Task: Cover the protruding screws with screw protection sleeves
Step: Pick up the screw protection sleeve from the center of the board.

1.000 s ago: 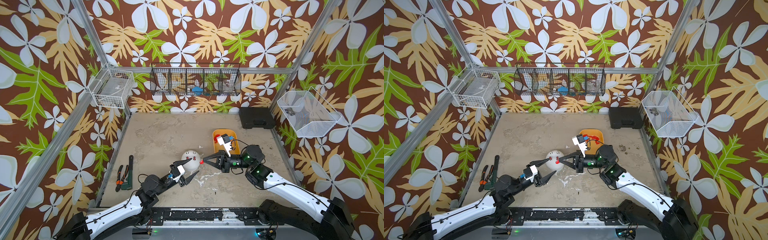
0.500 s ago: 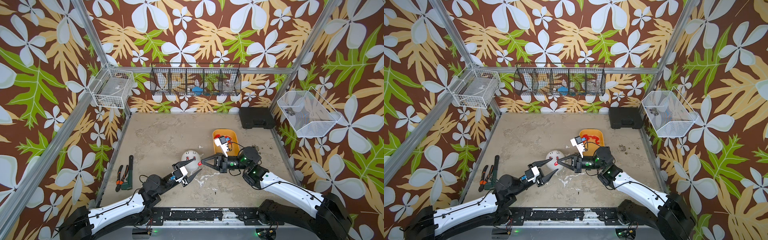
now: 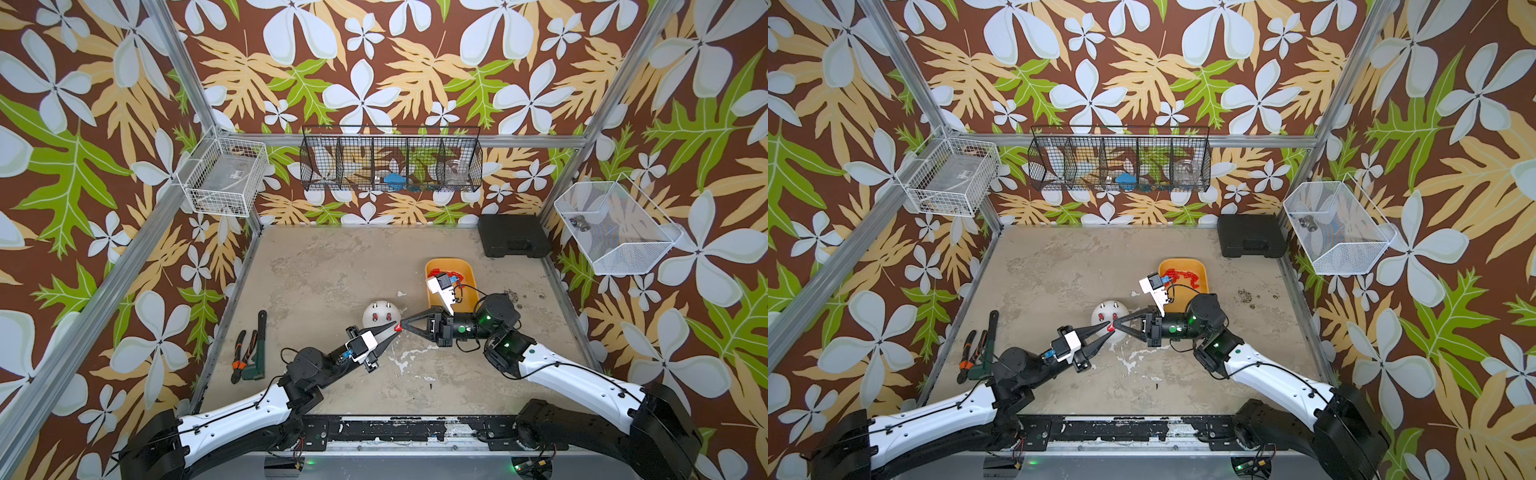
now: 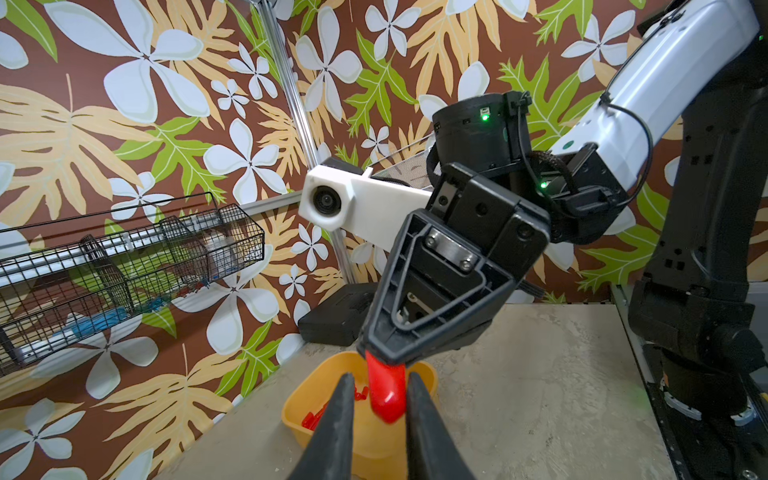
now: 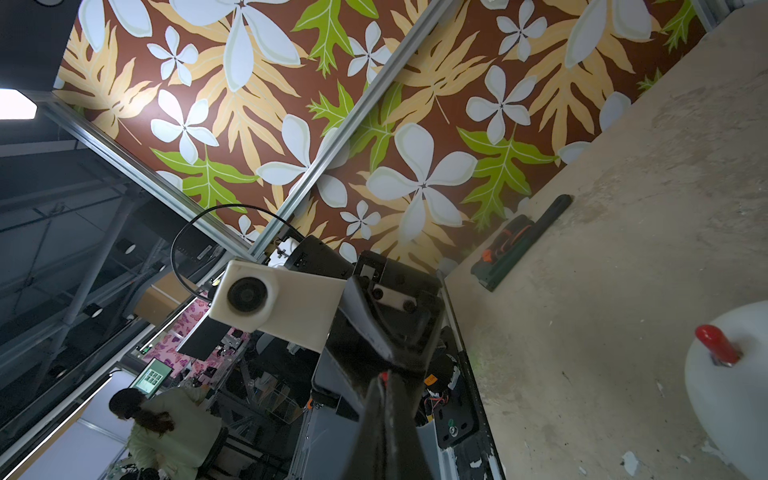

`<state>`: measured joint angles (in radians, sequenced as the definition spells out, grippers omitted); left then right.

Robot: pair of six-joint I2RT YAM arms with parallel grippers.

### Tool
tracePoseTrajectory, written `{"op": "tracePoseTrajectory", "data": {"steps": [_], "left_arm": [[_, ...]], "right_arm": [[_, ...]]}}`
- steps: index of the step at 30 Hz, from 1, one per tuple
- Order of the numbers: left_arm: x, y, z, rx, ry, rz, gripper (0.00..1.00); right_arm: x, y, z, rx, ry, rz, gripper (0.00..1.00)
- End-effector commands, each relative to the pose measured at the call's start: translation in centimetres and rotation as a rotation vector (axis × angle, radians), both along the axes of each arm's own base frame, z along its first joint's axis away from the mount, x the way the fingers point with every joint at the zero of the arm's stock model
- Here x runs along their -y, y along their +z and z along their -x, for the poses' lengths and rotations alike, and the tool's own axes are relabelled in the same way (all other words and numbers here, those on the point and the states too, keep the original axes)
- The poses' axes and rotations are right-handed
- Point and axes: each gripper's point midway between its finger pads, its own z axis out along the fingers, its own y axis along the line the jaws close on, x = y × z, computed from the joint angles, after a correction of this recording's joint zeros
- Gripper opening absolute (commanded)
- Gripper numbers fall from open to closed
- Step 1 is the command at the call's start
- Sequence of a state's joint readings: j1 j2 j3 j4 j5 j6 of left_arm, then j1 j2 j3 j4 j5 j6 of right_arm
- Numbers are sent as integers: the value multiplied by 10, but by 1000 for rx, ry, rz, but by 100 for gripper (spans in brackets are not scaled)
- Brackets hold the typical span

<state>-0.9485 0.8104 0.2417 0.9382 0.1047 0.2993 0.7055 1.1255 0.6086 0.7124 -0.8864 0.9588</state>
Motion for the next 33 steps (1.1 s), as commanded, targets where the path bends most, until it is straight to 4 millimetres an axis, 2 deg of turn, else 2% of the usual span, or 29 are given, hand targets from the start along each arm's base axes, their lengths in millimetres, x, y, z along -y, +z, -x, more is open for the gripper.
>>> {"op": "tracePoseTrajectory", "data": {"steps": [1, 5, 10, 17, 21, 24, 26, 29, 33], "left_arm": [[-1, 5, -1, 12, 7, 10, 17], [-2, 6, 0, 14, 10, 10, 8], [-1, 6, -1, 12, 10, 2, 2], [1, 7, 1, 13, -5, -4, 0], [2, 8, 1, 1, -8, -3, 0], [0, 17, -5, -64, 3, 26, 0], [2, 21, -5, -116, -12, 21, 0], [6, 21, -3, -218, -46, -10, 0], [5, 16, -3, -352, -54, -59, 0]], "right_arm": [[0, 6, 1, 37, 0, -15, 0], [1, 6, 0, 40, -6, -12, 0], [-1, 3, -1, 40, -4, -1, 0], [-1, 0, -2, 51, -9, 13, 0], [0, 6, -1, 70, -14, 0, 1], [7, 16, -8, 126, -81, -10, 32], [20, 22, -20, 166, -177, -7, 45], [50, 29, -44, 206, -367, -6, 50], [85, 16, -65, 243, -578, 4, 51]]}}
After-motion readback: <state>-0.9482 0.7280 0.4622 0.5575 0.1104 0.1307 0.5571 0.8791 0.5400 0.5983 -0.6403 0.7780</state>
